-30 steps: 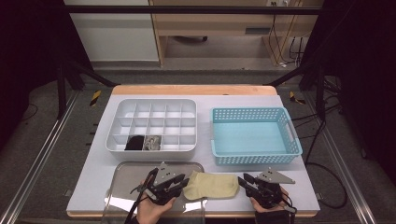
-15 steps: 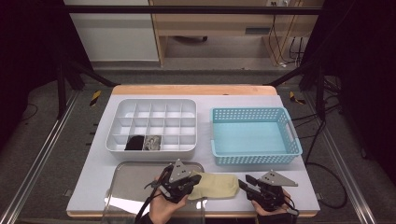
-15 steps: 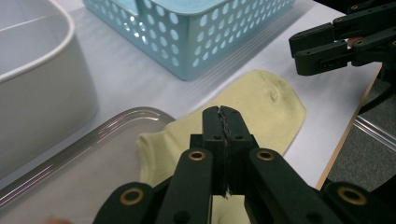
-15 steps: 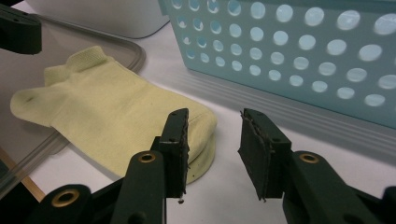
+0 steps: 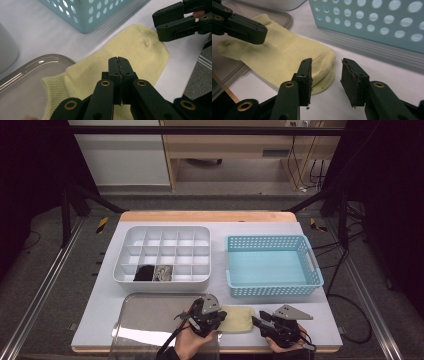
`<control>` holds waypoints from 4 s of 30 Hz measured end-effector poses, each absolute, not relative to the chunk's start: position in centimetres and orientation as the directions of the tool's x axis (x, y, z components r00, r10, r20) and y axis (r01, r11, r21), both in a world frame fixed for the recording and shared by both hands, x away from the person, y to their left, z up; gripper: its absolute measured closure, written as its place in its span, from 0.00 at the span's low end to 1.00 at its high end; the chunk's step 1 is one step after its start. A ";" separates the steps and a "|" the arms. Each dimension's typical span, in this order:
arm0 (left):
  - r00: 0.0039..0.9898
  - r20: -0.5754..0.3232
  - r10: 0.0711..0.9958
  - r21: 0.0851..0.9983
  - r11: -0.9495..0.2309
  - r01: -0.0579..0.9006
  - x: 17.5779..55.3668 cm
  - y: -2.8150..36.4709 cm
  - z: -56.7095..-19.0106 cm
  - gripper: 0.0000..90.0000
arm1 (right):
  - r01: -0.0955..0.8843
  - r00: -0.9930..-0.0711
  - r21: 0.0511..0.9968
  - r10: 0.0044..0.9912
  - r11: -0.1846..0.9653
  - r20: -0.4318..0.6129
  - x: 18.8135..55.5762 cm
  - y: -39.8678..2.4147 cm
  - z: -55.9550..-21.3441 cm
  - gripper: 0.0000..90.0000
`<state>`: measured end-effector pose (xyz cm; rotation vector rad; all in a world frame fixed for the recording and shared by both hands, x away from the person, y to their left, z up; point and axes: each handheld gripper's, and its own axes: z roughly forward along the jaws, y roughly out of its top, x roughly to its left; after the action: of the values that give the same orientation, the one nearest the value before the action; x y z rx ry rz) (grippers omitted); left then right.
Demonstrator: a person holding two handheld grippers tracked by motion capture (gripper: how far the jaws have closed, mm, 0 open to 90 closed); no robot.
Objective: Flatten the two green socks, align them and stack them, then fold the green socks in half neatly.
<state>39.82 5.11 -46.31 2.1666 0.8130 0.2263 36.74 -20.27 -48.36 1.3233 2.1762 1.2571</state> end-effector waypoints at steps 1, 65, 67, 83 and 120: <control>0.778 -0.102 0.620 0.736 -0.479 0.478 39.8 5.1 -46.3 0.99 | 0.566 -0.531 0.801 0.829 0.193 0.176 36.7 -20.3 -48.4 0.67; 0.687 -0.112 0.718 0.733 -0.407 0.545 38.7 13.3 -46.3 0.97 | 0.467 -0.663 0.853 0.730 0.232 0.164 36.6 -17.5 -45.5 0.94; 0.687 -0.120 0.717 0.731 -0.404 0.550 38.7 13.3 -46.4 0.97 | 0.463 -0.671 0.853 0.724 0.241 0.159 36.7 -17.3 -45.3 0.94; 0.695 -0.130 0.708 0.720 -0.414 0.557 38.7 13.2 -47.1 0.98 | 0.436 -0.753 0.845 0.640 0.309 0.154 37.8 -12.4 -44.7 0.93; 0.662 -0.168 0.730 0.744 -0.347 0.571 39.0 14.8 -46.4 0.98 | 0.405 -0.810 0.840 0.568 0.363 0.145 37.7 -7.6 -46.0 0.78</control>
<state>39.04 14.82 -46.44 2.0532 1.0063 0.2454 37.69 -7.57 -45.99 0.8829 2.4487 1.4338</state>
